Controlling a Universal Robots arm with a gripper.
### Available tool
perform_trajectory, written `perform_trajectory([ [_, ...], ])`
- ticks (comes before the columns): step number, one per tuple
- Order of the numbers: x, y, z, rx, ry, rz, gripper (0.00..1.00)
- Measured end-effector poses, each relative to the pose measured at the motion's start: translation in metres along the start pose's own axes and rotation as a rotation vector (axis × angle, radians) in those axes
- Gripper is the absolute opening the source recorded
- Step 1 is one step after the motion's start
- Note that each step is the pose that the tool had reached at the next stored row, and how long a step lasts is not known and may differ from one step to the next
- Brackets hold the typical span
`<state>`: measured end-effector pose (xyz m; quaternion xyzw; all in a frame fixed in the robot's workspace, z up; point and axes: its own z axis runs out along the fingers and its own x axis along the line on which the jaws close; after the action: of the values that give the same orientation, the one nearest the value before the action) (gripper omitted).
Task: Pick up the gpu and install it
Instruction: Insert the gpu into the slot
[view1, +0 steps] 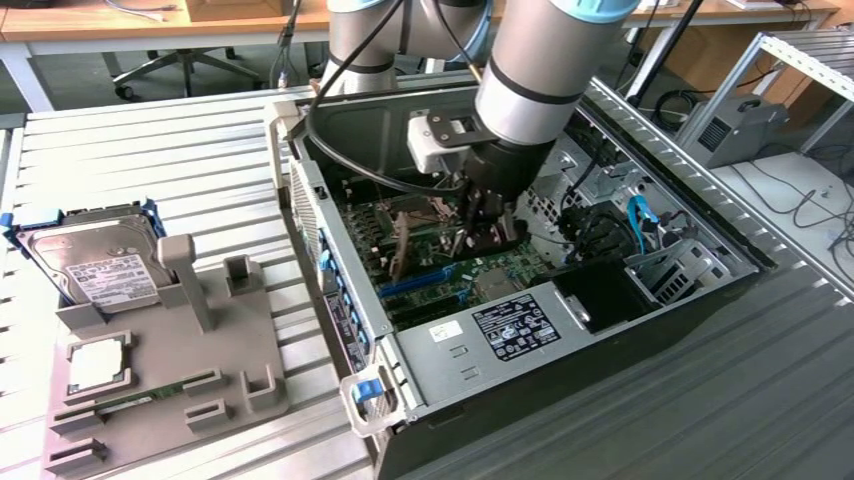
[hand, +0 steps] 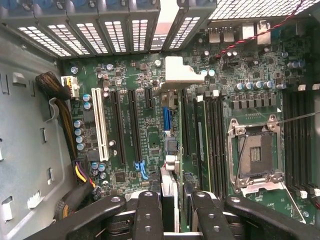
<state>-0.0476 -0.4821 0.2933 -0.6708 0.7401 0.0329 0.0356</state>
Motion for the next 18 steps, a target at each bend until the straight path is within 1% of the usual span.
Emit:
perform_trajectory([
  [18, -0.0008, 0.0054, 0.0014, 0.0, 0.0, 0.0, 0.28],
])
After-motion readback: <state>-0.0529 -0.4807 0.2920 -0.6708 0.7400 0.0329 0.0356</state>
